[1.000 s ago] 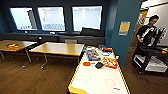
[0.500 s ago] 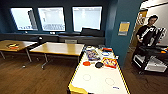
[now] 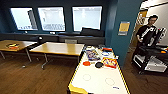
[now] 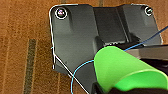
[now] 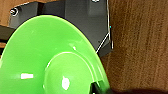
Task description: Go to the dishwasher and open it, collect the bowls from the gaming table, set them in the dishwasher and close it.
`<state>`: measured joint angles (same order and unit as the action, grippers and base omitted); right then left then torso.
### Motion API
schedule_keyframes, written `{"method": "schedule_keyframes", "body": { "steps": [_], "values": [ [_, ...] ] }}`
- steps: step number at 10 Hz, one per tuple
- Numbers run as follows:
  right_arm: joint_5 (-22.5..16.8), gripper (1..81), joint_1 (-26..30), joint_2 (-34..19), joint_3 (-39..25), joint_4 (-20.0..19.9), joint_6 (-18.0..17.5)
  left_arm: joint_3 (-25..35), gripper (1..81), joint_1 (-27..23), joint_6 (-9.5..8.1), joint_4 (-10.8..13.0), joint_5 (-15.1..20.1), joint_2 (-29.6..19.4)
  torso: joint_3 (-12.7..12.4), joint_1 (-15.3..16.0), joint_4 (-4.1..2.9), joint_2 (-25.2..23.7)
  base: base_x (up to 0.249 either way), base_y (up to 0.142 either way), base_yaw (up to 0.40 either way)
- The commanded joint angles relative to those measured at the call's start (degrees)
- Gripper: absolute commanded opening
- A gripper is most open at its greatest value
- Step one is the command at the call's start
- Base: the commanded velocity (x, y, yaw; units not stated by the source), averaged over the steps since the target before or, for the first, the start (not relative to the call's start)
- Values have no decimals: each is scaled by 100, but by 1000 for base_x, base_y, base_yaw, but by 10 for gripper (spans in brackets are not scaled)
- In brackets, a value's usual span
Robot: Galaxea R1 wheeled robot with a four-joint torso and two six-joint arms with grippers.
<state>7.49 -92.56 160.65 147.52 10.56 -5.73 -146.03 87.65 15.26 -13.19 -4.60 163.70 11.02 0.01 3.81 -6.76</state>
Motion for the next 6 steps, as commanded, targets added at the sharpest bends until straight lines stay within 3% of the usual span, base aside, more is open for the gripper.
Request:
{"method": "schedule_keyframes", "body": {
  "steps": [1, 6],
  "values": [
    [-291, 10, 154, -101, 21, 52, 19, 13, 10, -208, 38, -8, 337, 5, 0, 0, 0, 0, 0, 0, 0],
    [-291, 10, 154, -48, 22, 52, 19, 4, 10, -208, 38, 9, 345, 32, 0, 5, 0, 2, -26, 0, 0]
  ]
}}
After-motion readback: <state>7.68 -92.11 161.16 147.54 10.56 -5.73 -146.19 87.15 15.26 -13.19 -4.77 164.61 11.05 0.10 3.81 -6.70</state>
